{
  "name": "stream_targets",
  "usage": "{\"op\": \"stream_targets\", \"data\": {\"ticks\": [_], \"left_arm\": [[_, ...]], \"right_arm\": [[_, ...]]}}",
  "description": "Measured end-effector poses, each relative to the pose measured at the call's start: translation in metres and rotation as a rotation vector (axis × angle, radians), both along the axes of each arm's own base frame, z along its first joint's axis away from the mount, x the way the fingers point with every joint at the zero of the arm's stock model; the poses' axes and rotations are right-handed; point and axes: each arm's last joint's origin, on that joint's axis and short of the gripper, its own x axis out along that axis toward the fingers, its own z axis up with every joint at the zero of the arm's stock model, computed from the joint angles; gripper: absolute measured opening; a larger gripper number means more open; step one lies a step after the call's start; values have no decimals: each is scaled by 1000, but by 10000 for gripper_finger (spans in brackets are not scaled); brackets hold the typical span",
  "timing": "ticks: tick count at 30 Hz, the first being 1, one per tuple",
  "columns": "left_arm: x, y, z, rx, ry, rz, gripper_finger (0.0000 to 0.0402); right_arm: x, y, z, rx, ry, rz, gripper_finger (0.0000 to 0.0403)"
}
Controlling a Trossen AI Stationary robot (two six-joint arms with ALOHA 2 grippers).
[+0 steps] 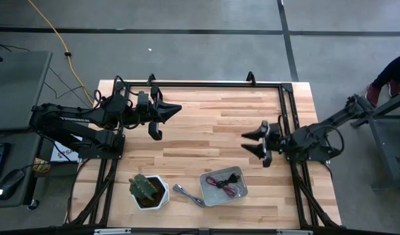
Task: Pick and place USB-C Cables
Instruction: Put the black and white charger cable into the gray bin
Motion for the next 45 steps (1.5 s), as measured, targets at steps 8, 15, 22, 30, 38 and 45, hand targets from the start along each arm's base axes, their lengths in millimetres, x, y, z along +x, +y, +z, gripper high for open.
{"op": "stream_targets", "data": {"ticks": [8, 15, 22, 30, 38, 45], "left_arm": [[0, 0, 0, 0, 0, 0, 0], [0, 0, 0, 0, 0, 0, 0], [0, 0, 0, 1, 0, -6, 0], [0, 0, -2, -1, 21, -6, 0], [1, 0, -4, -3, 46, -7, 0], [1, 0, -4, -3, 46, -7, 0]], "right_arm": [[-3, -21, 22, -126, -63, -67, 217], [0, -28, 24, -134, -91, -36, 217], [1, -30, 24, -141, -98, 30, 217], [2, -33, 24, -142, -97, 16, 209], [3, -36, 24, -172, -85, -4, 109], [3, -36, 21, -208, -53, -1, 18]]}}
